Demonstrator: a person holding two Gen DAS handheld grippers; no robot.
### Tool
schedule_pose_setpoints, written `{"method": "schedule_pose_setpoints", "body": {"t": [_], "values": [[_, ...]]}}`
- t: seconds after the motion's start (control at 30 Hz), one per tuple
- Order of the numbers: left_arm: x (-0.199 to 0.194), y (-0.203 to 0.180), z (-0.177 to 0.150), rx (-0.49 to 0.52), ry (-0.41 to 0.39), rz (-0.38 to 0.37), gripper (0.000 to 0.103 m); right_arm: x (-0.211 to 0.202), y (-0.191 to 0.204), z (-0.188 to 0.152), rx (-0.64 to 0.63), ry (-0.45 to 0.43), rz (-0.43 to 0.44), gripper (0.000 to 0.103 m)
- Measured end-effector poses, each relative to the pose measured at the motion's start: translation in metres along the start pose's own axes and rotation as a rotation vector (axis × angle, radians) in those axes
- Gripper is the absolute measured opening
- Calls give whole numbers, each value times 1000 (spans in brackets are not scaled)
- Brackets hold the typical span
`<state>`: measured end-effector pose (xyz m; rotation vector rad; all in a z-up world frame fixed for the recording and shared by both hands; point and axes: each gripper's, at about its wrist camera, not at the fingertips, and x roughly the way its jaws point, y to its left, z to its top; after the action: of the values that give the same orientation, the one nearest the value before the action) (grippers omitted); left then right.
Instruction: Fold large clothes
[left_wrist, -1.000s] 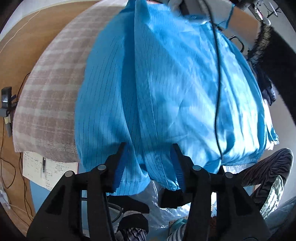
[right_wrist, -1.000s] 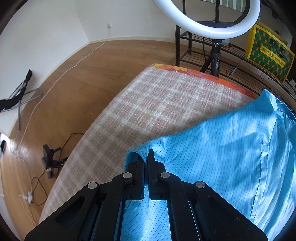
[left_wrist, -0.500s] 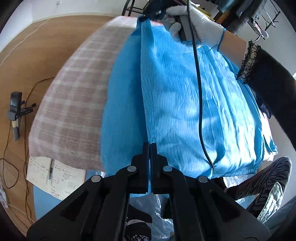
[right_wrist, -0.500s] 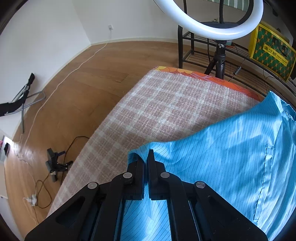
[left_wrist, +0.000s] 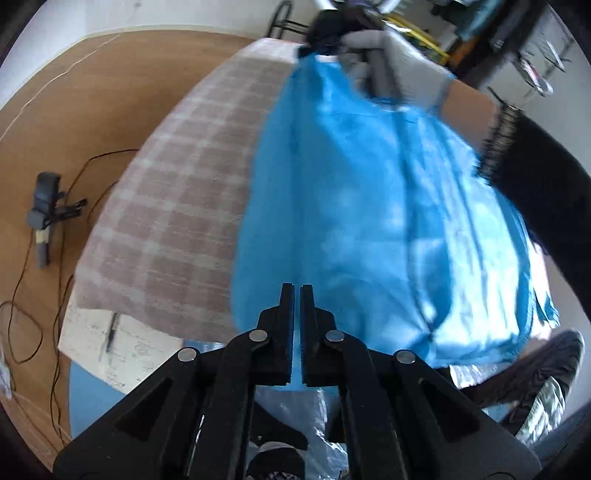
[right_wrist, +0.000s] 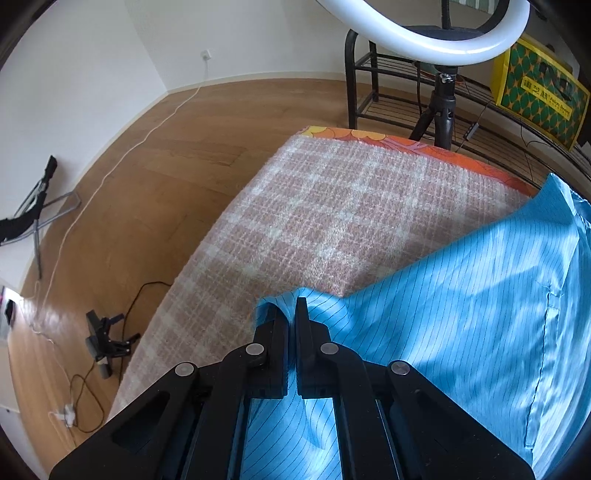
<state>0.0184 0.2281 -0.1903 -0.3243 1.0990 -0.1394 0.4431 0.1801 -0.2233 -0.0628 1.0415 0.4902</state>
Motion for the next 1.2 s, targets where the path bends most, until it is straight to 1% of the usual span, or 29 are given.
{"method": "schedule_pose_setpoints", "body": {"t": [0.03,0.07,0.1,0.17,0.2,0.23,0.27,0.3,0.37,0.4,0.47,0.53,0.57,0.6,0.63,0.67,0.7,0.73,0.77,0.8,0.9,0.97,1.03,1.07,1.1,1.13,1.17,1.2], "values": [[1,-6,-2,6,17,-9,29,0,0,0,2,1,2,1],[4,-11,-3,14,32,-11,52,-1,-1,0,5,2,4,1],[11,-15,-7,24,56,8,58,-1,-1,0,6,4,5,1],[27,-15,-9,20,111,56,58,-3,0,0,3,4,2,1],[37,-12,-10,14,143,70,44,-4,1,1,1,4,4,1],[41,-13,-11,24,138,103,36,-5,1,1,1,3,6,1],[40,-15,-9,53,123,121,9,-6,1,0,1,5,10,1],[37,-14,-8,54,120,96,1,-6,2,0,0,6,13,1],[27,-7,-7,-1,110,57,1,-7,2,0,-10,11,11,1],[22,-7,-7,10,91,67,1,-7,2,0,-12,12,11,1],[14,-7,-9,35,67,116,2,-8,1,2,-14,12,12,1],[8,-5,-11,49,55,114,2,-9,1,3,-10,11,20,1],[8,-9,-10,67,51,133,2,-9,0,3,-6,10,25,1],[10,-14,-8,97,56,168,9,-7,0,2,-8,11,25,1],[11,-14,-7,96,67,198,15,-5,1,2,-15,14,19,1],[10,-12,-5,83,49,215,25,-2,2,1,-20,18,13,1],[3,-9,-3,59,10,235,38,0,3,0,-23,23,11,1],[-1,-4,1,34,-16,246,47,2,4,-1,-26,26,13,1],[-4,3,5,1,-39,243,61,2,5,-1,-29,26,13,1],[-3,8,7,-18,-46,230,64,3,5,-1,-32,27,13,1],[22,17,12,-38,37,188,64,2,2,1,-20,27,25,1],[34,22,13,-52,78,166,64,-1,0,2,-9,23,36,1],[41,26,13,-79,104,119,64,-5,-1,4,-13,17,45,1],[41,27,14,-84,99,119,61,-7,-2,4,-17,14,50,1],[42,26,14,-75,91,126,45,-8,-2,5,-18,11,54,1],[42,25,15,-55,90,139,32,-10,-3,6,-17,9,56,1],[43,24,16,-41,93,130,9,-11,-4,6,-13,8,59,1],[41,21,17,-41,90,111,4,-12,-5,6,-9,8,63,1]]}}
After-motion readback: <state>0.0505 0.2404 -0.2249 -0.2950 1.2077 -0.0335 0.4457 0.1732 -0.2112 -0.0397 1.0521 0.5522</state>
